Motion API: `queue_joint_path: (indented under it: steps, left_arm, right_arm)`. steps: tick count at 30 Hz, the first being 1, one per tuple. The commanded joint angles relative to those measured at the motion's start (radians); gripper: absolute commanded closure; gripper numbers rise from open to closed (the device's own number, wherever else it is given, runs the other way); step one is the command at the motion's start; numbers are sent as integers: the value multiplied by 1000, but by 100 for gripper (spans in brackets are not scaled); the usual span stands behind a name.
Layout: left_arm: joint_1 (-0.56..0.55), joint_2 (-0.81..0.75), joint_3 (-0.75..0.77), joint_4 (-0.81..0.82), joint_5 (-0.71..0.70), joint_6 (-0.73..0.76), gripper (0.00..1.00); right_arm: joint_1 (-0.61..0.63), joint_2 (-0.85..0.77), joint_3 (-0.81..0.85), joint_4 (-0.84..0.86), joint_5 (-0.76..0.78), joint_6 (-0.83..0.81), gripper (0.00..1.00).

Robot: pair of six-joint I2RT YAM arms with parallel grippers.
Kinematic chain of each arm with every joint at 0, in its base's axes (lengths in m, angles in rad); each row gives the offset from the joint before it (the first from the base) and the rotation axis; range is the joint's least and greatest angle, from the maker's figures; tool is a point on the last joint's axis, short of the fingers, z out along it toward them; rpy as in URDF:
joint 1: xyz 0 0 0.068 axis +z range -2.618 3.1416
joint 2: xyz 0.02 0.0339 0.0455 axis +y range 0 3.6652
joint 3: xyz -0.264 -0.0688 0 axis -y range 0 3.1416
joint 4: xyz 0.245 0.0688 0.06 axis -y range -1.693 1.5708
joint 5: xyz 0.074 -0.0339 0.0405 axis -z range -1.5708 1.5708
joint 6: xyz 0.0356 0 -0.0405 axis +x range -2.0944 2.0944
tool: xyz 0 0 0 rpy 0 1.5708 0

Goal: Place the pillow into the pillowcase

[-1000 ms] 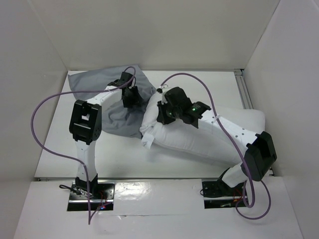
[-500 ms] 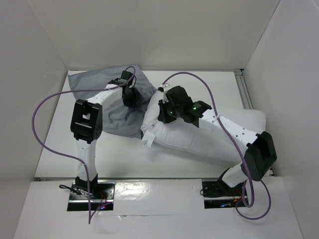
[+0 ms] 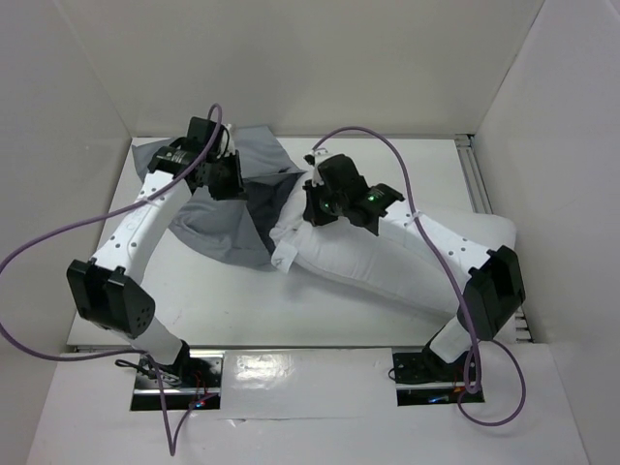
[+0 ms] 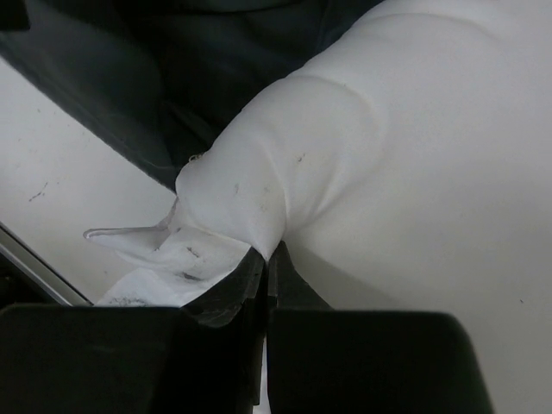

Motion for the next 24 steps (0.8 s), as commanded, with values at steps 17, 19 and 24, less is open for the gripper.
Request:
queue_joint_path:
  steps: [17,19,24]
  left_arm:
    - [-40,-73,3,-175,143,90,100]
    - [-49,-89,3,-184,143,90,100]
    - [-84,-112,36,-218,144,100,100]
  right_arm:
    - [107,-13,45,181,118,178,100]
    - [107,19,70,191,214,227,100]
    - [107,166,195,142,355,318,100]
